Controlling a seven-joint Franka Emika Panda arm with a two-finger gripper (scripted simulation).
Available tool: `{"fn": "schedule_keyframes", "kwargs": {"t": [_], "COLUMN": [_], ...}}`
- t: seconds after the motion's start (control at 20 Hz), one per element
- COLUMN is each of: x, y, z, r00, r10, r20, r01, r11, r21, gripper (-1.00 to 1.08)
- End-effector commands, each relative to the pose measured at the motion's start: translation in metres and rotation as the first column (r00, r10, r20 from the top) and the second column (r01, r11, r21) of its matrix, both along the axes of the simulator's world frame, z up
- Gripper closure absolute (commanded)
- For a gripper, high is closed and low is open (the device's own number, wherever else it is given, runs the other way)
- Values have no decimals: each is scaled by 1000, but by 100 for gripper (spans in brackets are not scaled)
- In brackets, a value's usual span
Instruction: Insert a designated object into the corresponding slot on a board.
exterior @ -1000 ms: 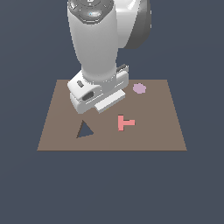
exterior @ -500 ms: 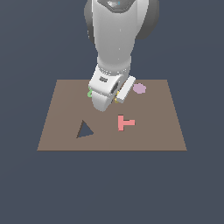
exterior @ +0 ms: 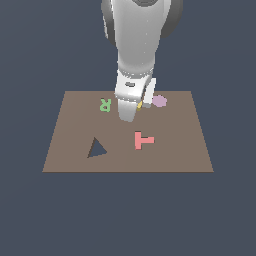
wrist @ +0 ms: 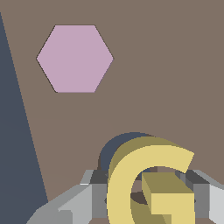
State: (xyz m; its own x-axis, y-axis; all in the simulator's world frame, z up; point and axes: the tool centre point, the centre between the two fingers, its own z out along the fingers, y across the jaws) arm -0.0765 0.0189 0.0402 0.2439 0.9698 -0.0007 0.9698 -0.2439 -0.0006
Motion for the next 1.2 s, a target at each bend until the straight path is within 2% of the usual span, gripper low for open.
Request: {"fn": "schedule_keyframes", "kwargs": {"t": [0.0,0.75,0.8,1.15], "x": [-4,-8,-8,-8], "y": [1,2,2,2], "z": [0,-10,-10,-10], "r00": [999,997,997,997], "r10": [38,72,72,72], "r20": [0,-1,-1,-1], "r01": [-38,-72,-72,-72], "r11": [999,997,997,997], "r21": [0,1,1,1], "gripper": [108,108,-92,-92]}}
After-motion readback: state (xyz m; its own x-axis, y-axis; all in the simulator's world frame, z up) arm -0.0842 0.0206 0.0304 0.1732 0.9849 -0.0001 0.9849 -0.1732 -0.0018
